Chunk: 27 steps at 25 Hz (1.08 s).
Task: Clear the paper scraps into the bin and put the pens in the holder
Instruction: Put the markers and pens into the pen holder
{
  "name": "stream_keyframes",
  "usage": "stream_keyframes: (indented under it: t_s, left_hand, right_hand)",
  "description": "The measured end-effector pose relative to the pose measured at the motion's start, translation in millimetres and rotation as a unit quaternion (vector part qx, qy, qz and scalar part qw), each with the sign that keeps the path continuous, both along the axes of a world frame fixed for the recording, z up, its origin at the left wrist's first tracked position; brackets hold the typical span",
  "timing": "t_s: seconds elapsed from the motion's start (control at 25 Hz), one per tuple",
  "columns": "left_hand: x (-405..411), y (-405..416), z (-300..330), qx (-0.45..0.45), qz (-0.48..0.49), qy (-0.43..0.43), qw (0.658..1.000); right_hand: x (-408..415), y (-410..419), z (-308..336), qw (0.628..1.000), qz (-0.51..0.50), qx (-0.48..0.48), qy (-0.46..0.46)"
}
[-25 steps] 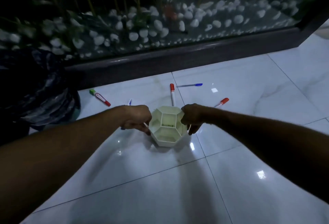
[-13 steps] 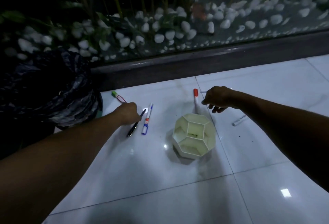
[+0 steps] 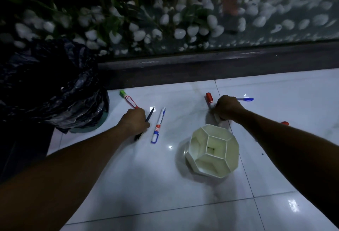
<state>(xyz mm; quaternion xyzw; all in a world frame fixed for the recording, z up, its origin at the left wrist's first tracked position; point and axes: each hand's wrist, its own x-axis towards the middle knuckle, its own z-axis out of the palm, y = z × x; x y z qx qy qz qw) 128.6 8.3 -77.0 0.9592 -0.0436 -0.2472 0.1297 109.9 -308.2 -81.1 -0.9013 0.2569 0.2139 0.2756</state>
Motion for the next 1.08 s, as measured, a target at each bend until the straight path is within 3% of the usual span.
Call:
stream_keyframes:
  t_s: [0.12,0.2,0.32,0.52,0.8,1.08]
  left_hand:
    - [4,-10,15,-0.127,0.081,-0.001,0.989]
    - [5,-23,33,-0.251,0.116,0.033,0.960]
    - [-3,-50,68,-0.352,0.083,0.126,0.924]
    - [-34,-91,109,-0.287,-0.004,0.222,0.932]
    - [-62,-103,99,-0.273,0.058,0.175,0.944]
    - [-75,-101,86,-0.333,0.056,0.101,0.936]
  right_hand:
    - [2,-3,26,0.993,-0.005,0.112,-0.034]
    - [-3,-8,52,0.979,0.007,0.192,-0.065]
    - [-19,-16,90,0.964,0.059,0.249,-0.071]
    - [-54,-22,133,0.962,0.155,0.223,-0.039]
    - [-75,-11,135,0.961,0.211,0.168,-0.053]
    - [-77,-2,129,0.964,0.246,0.099,-0.027]
